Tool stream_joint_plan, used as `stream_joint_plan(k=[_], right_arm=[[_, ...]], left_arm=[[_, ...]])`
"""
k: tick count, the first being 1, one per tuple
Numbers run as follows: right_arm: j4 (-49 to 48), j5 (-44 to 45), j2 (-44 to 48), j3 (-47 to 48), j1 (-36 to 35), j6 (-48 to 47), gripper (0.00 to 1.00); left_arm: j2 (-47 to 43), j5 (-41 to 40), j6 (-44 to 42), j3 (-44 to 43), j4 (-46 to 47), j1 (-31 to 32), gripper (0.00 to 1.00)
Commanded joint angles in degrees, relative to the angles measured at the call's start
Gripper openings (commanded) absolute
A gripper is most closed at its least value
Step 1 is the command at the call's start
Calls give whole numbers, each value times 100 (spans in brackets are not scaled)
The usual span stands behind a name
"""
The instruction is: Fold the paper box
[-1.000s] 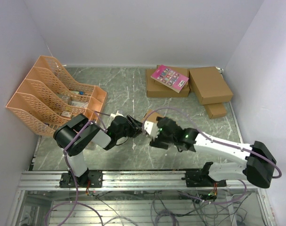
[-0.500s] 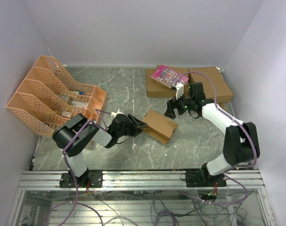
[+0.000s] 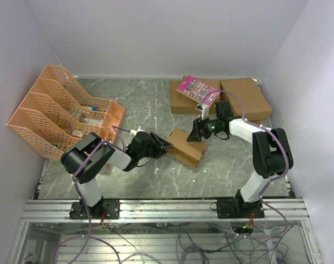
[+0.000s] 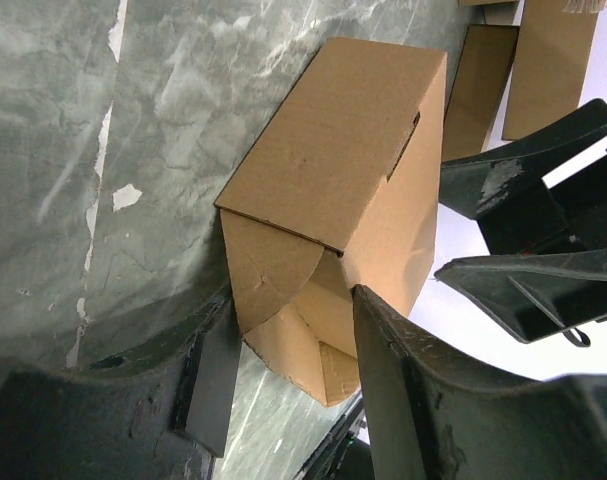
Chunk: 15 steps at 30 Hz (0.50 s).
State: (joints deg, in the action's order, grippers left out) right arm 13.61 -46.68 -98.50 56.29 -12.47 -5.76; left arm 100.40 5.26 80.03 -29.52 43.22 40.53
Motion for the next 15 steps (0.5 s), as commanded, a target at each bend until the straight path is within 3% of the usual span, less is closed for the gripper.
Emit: stream_joint_plan(k=[1,7,15], right_arm=[[14,-134,-40,57,6,-18,64],[58,-193,-67,18,-16,-133,54],[48,-110,-108,-4,-100,-197,50]], left_arm=[[-85,39,-211,-116,-557,-37,57],[-280,-18,-251,-371,-1114,-37,57],[-484,-205,-359,-1081,-2808,-37,57]])
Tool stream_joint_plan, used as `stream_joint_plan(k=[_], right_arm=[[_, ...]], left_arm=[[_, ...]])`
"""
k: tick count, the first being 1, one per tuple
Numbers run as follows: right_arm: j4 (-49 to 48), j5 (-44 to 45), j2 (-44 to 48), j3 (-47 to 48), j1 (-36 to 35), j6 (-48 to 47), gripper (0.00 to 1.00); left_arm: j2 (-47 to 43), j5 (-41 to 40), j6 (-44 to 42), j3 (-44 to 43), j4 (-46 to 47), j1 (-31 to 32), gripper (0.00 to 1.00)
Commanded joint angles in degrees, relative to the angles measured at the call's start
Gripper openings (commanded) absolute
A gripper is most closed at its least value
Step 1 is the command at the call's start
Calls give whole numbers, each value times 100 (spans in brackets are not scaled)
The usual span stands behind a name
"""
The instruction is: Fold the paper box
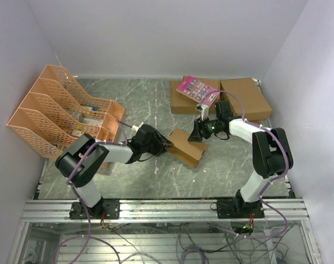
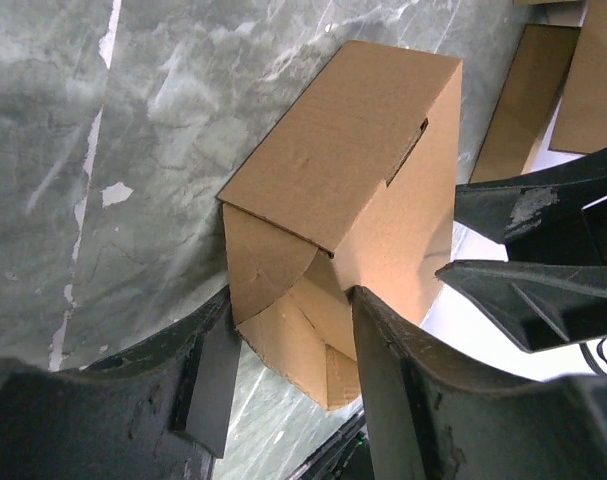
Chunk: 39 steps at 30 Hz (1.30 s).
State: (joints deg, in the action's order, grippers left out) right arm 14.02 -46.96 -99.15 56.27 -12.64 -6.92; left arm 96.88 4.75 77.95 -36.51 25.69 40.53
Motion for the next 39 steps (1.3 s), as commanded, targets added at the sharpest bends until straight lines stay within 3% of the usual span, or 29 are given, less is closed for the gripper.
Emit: stream_joint_plan(k=[1,6,12,16,25,30,31,32,36,39], right_arm=[[14,-65,-57,-3,-116,-88,50],[4,8,-93,-3,-225,-100,49],[-5,51,-137,9,-282,-99,49],[-7,55,-149,31,-283,-71,50],[-70,184,-236,69,-274,98,53],[-95,202,-260,72,-274,153,53],[-93,200,-262,73,-274,160,53],[-99,204,-262,73,-275,163,53],[-130,220,-271,69,-272,177,53],[-147,239,-278,68,-278,190,53]], left_arm=[[-154,-161,-135,-425,-1143,-39,56],[-222,-259,-151,-735,-1735,-41,45],[-54,-172,-323,-1190,-2353,-29,40],[-88,-131,-517,-1286,-2480,-32,42],[-612,349,-963,-725,-2208,-28,60],[-1478,195,-692,328,-1234,3,80],[-1690,85,-602,516,-1071,63,93],[-1882,-86,-528,690,-891,164,99],[-2294,-654,-105,1112,-212,727,100],[-1972,-841,298,1366,1148,1119,100]])
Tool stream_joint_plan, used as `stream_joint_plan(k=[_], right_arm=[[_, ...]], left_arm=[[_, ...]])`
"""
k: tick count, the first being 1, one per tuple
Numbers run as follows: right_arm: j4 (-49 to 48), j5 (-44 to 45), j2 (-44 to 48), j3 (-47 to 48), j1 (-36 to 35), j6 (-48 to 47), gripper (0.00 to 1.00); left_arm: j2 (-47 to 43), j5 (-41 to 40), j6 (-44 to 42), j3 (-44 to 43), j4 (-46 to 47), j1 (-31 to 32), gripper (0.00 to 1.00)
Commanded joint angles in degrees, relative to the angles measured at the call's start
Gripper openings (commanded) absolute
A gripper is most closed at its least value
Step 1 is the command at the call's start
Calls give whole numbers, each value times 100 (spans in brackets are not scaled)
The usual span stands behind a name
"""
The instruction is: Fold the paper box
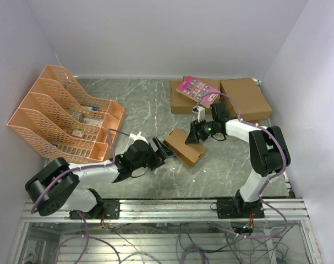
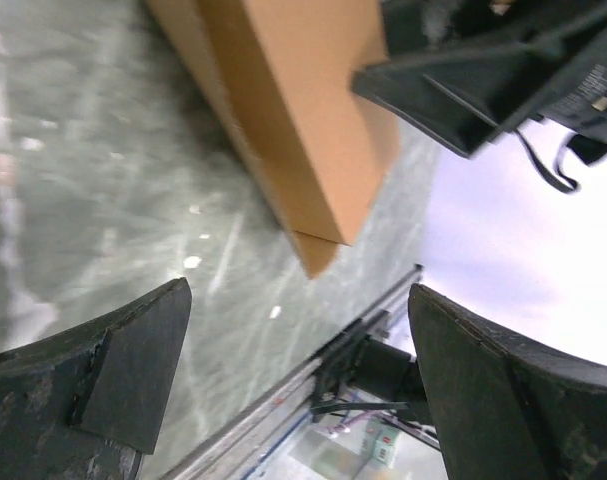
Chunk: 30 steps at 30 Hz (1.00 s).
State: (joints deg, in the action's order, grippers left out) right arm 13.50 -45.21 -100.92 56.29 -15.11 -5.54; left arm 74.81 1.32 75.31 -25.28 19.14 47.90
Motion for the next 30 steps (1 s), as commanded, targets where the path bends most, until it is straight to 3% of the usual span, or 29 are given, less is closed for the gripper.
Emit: stream_joint_plan(k=[1,3,5,10,13,19,24,26,30], right_arm=[[-97,63,-109,66,-28,53,53],[-95,65,-122,67,-27,61,53],[-106,69,-115,72,-27,54,53],[-113,76,-96,68,-29,58,53],[-98,72,-120,67,-27,49,53],[-91,100,-121,73,-34,35,53],[-103,102,-134,71,-31,46,52],[-93,109,-151,67,-27,44,52],[-93,157,-145,74,-27,44,52]], left_arm=[[490,-464,811,311,2363,482,100],[1084,-430,1160,318,3275,720,100],[1590,-610,1354,84,3362,996,100],[1946,-1270,1503,-820,1719,1571,100],[2108,-1553,1630,-1096,1324,1655,99],[2524,-1621,2054,-1922,-337,1716,89],[2582,-1710,2139,-2145,-765,1741,84],[2592,-1752,2152,-2209,-850,1747,73],[2600,-1787,2134,-2395,-1010,1742,65]])
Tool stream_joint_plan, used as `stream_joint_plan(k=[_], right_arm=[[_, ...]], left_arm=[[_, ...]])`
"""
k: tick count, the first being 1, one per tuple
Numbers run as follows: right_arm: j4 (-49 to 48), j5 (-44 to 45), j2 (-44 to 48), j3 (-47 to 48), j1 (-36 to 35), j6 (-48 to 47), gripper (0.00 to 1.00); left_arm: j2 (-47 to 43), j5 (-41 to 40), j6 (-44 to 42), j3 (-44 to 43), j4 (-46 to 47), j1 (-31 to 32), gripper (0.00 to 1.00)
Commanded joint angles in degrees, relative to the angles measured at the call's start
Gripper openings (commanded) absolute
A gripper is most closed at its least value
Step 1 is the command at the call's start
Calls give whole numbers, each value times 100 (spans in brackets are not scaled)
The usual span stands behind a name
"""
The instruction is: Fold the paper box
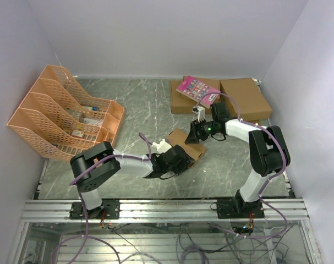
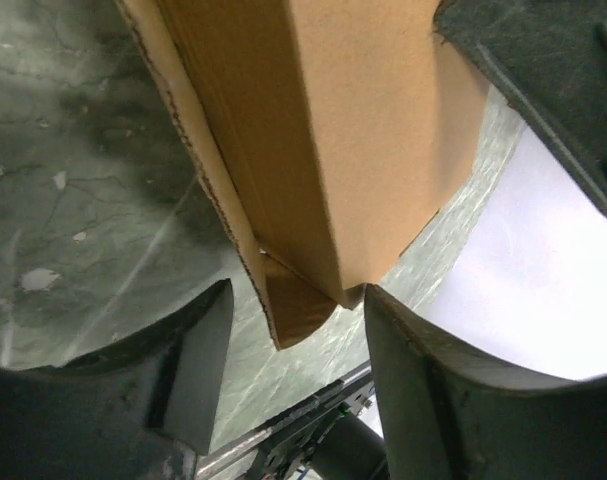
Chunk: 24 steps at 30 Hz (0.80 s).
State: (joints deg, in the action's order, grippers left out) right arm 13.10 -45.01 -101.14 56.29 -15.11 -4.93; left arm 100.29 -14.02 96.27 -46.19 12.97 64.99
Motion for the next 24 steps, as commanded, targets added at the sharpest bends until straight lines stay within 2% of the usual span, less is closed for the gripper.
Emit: stream_joint_plan(k=[1,3,6,11,16,19,24], right_arm=[[-49,145,-125,73,-27,-21,52],[-50,142,-133,74,-31,-17,51],[-46,131,-142,68,-41,-17,49],[-46,129,-133,66,-37,-10,49],[-23,80,-110,71,-28,-17,51],[-1,-5,-17,69,-26,-17,55],[-57,-100,214,71,73,34,63]], left_arm=[[66,-263,17,-357,-453,31,61],[92,-261,-4,-467,-557,33,51],[120,-242,-29,-590,-636,32,44],[132,-235,-78,-674,-618,31,20],[95,-198,-271,-823,-729,31,22],[-25,-99,-623,-895,-878,31,43],[-550,-120,-1356,-672,-1250,118,56]])
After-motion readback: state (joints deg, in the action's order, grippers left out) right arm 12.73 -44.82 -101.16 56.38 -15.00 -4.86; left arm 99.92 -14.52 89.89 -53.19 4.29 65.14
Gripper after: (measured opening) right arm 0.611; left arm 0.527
